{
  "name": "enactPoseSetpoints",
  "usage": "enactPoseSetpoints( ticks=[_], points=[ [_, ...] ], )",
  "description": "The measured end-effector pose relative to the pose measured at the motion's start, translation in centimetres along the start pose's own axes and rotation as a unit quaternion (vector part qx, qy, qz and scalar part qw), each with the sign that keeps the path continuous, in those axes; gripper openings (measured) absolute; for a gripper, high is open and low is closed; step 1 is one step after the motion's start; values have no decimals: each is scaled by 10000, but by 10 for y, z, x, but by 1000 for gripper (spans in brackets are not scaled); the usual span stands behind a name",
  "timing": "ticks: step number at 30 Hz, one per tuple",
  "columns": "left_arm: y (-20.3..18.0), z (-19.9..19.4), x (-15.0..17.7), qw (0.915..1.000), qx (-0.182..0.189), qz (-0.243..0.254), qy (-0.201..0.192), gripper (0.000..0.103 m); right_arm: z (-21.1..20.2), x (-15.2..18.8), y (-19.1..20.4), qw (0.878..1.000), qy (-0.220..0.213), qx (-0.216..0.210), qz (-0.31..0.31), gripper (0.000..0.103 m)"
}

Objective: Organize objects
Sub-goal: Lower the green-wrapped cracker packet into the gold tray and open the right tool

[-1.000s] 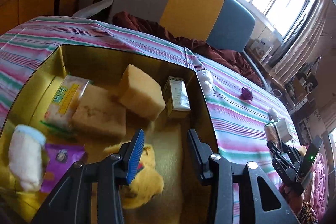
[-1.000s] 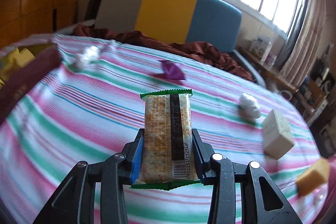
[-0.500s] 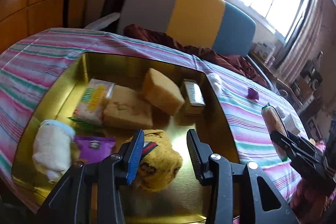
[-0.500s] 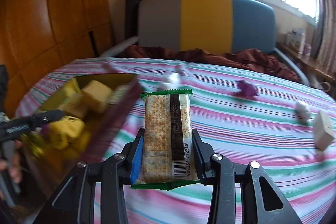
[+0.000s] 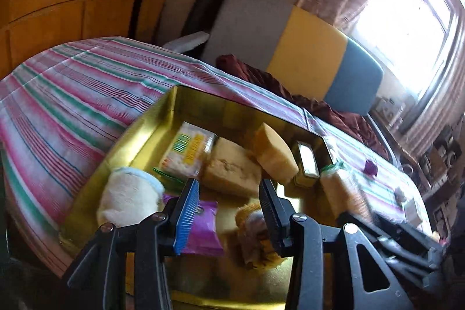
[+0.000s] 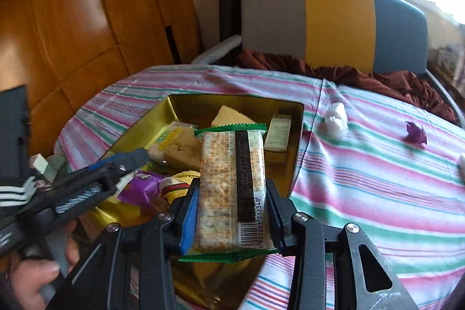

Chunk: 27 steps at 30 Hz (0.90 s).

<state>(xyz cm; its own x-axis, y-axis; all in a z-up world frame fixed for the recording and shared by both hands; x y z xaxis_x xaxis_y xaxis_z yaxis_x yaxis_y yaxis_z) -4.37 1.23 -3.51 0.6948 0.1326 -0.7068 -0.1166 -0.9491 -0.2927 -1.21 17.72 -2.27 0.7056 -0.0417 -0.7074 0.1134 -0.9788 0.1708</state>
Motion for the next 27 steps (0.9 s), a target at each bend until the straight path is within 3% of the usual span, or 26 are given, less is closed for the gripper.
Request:
enactPoseSetpoints(
  ticks=[7,13,22,27],
  points=[
    [7,-4,-3,9999,-15,-157,-46,43,27,1,7,9991,247,334,77,42],
    [-1,-2,2,9999,57,-83,56,43,35,-4,-1,9977,182,648,25,44],
    [-15,0,10,9997,182,89,162,43,8,1,-22,9984,-126,419,371,54],
    [-25,1,15,9990,316,233,220,43,-7,1,-37,9973,-270,534,415,58]
  ],
)
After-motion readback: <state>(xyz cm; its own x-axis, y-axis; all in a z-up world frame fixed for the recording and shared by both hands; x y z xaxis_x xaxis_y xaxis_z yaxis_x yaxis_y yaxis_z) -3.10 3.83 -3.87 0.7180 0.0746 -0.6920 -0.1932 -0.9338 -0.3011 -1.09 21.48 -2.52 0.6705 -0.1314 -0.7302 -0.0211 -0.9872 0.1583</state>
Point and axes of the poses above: each gripper's, at about its wrist camera, not at the fingertips, and z roughly the way its jaws point, y to its left, x to its underside, the point moved 3 cm from there along z, roughly the way its jaws point, and after that the axes turned 3 degrees about z, right-handed, at the moved point
